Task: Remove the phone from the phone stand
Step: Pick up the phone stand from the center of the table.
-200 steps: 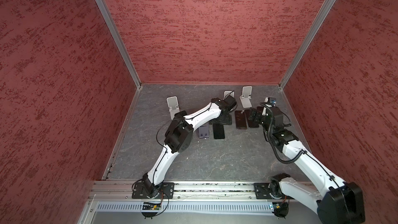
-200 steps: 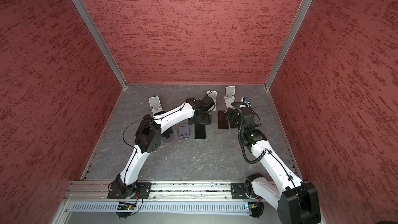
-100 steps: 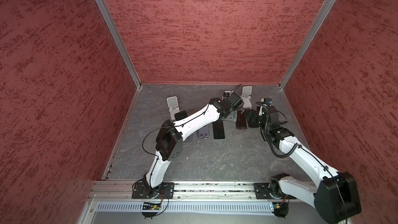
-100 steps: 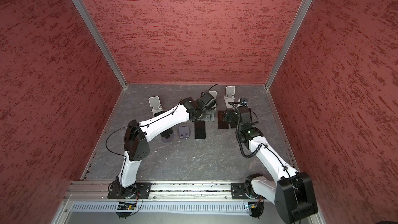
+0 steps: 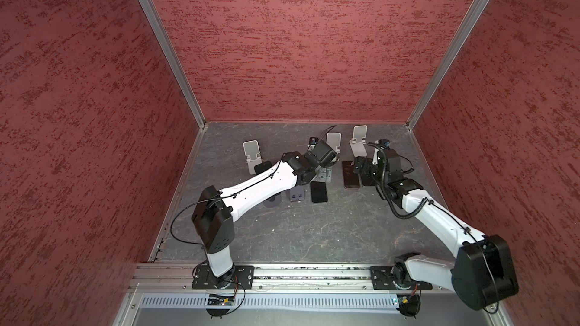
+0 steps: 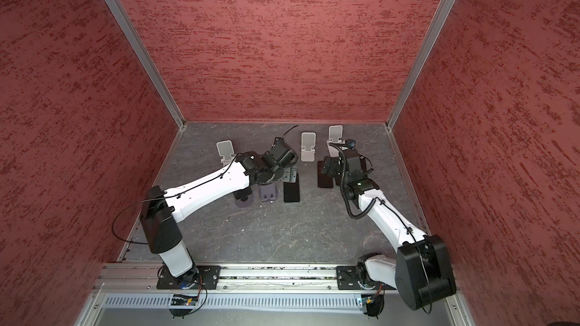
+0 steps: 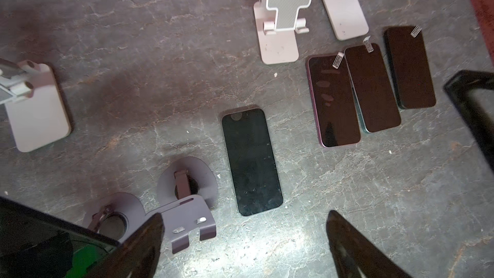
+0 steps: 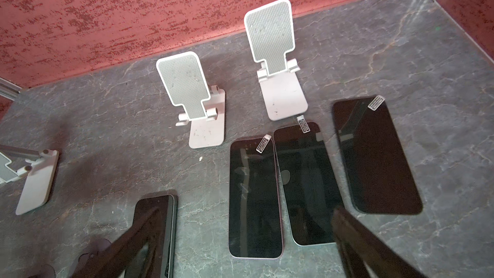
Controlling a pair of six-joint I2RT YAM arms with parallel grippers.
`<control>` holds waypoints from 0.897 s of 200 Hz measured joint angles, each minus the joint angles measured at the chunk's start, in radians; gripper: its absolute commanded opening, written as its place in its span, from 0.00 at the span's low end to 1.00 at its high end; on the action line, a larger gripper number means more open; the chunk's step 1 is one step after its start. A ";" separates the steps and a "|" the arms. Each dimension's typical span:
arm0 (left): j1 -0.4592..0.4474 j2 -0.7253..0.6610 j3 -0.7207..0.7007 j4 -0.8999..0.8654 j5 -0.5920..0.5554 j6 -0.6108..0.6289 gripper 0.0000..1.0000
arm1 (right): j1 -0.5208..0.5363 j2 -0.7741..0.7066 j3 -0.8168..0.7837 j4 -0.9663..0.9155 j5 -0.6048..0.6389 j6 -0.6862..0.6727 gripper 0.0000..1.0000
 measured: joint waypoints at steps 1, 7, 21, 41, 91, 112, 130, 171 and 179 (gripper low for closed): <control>0.000 -0.005 -0.004 0.002 -0.001 0.000 0.95 | 0.000 0.000 0.000 -0.001 0.000 0.000 0.99; 0.000 -0.027 -0.021 0.012 -0.008 0.000 0.95 | 0.004 0.009 0.007 -0.007 -0.002 0.001 0.99; 0.003 -0.077 -0.064 0.031 -0.024 -0.003 0.95 | 0.018 0.024 0.019 -0.018 -0.004 0.002 0.99; 0.011 -0.139 -0.122 0.047 -0.043 -0.011 0.96 | 0.044 0.041 0.036 -0.027 -0.004 0.001 0.99; 0.033 -0.280 -0.272 0.100 -0.090 -0.023 0.98 | 0.137 0.100 0.097 -0.039 0.003 0.002 0.99; 0.042 -0.356 -0.334 0.121 -0.104 -0.023 0.99 | 0.187 0.127 0.131 -0.047 0.013 0.002 0.99; 0.049 -0.419 -0.379 0.138 -0.117 -0.025 1.00 | 0.229 0.156 0.158 -0.049 0.022 0.005 0.99; 0.059 -0.538 -0.442 0.140 -0.160 -0.040 1.00 | 0.313 0.238 0.206 -0.050 0.026 0.024 0.99; 0.059 -0.563 -0.456 0.142 -0.168 -0.042 1.00 | 0.329 0.259 0.218 -0.050 0.026 0.026 0.99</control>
